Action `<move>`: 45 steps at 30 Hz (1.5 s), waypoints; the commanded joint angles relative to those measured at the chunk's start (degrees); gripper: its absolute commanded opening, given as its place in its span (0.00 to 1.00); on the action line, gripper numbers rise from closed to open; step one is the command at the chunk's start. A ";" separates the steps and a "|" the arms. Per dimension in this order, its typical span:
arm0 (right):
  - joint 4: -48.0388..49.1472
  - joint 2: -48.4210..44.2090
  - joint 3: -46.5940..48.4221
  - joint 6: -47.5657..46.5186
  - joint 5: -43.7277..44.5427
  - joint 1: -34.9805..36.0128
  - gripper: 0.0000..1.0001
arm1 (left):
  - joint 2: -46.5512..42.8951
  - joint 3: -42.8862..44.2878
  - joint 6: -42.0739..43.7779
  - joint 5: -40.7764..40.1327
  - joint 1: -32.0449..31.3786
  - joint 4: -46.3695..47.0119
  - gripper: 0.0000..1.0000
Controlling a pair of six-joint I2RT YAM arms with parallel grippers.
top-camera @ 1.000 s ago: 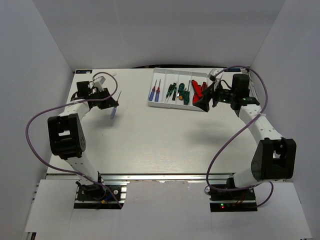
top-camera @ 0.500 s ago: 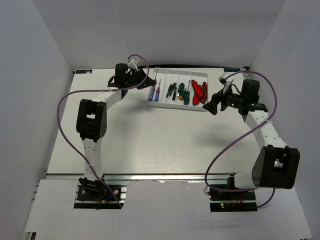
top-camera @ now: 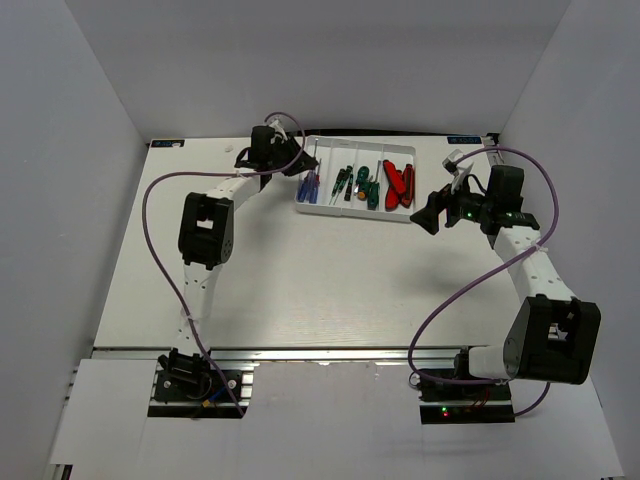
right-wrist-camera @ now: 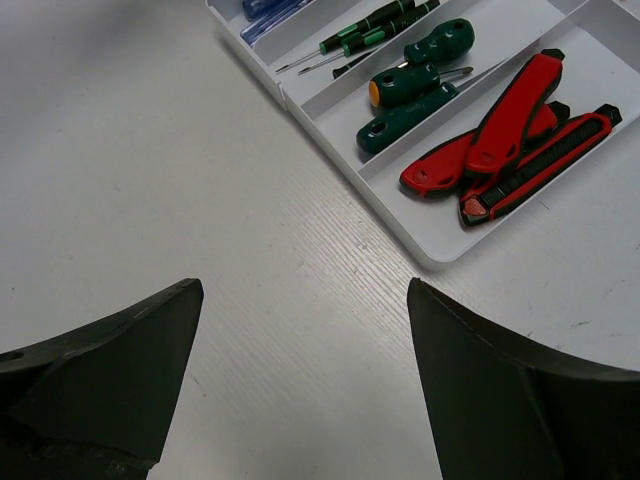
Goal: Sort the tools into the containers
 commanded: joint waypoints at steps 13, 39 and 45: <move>-1.62 -0.40 1.95 -0.69 -0.58 -0.36 0.89 | -7.67 -1.35 2.56 -3.67 -1.30 -5.59 0.52; -9.36 -0.04 14.52 -2.54 6.37 -0.53 0.89 | -59.52 -48.01 21.89 -1.03 0.72 2.59 0.98; -5.94 -0.39 15.23 2.11 9.61 -0.71 0.90 | -72.70 -56.71 25.59 -0.68 0.72 1.09 0.98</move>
